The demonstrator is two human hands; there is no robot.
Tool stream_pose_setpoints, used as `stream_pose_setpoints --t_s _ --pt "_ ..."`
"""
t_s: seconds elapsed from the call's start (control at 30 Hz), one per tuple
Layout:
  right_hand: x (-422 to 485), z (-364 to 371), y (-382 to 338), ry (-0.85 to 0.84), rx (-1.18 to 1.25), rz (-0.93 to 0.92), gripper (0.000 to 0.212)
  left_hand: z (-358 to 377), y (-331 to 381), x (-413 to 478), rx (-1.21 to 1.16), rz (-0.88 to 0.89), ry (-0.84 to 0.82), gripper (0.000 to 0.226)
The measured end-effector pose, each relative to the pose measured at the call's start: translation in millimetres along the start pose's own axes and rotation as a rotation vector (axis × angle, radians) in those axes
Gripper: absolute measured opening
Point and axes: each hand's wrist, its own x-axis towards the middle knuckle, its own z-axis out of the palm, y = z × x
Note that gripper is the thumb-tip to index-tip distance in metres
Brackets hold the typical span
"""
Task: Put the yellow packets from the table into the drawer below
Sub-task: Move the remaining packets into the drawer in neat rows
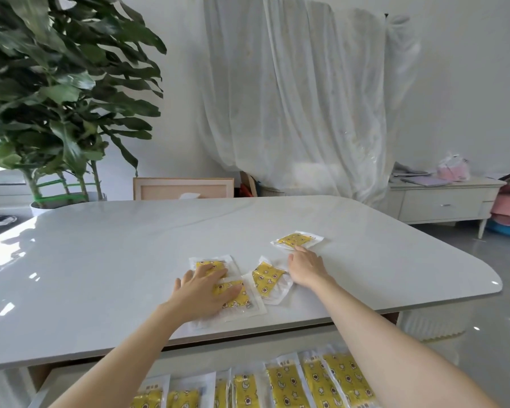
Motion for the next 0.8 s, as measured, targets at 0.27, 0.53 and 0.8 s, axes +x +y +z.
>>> stream_pose_setpoints --t_s 0.27,0.53,0.8 --pt "-7.9 -18.3 -15.5 0.315 0.391 -0.14 0.033 -3.1 -7.5 0.4 -0.076 0.018 -0.016 0.079" --pt "-55.3 -41.1 -20.8 0.197 0.429 -0.272 0.037 -17.5 10.2 -12.4 0.071 -0.129 0.086 0.079" --pt "-93.6 -32.4 -11.2 0.08 0.266 -0.163 0.037 -31.0 10.9 -31.8 0.198 -0.147 0.114 0.067"
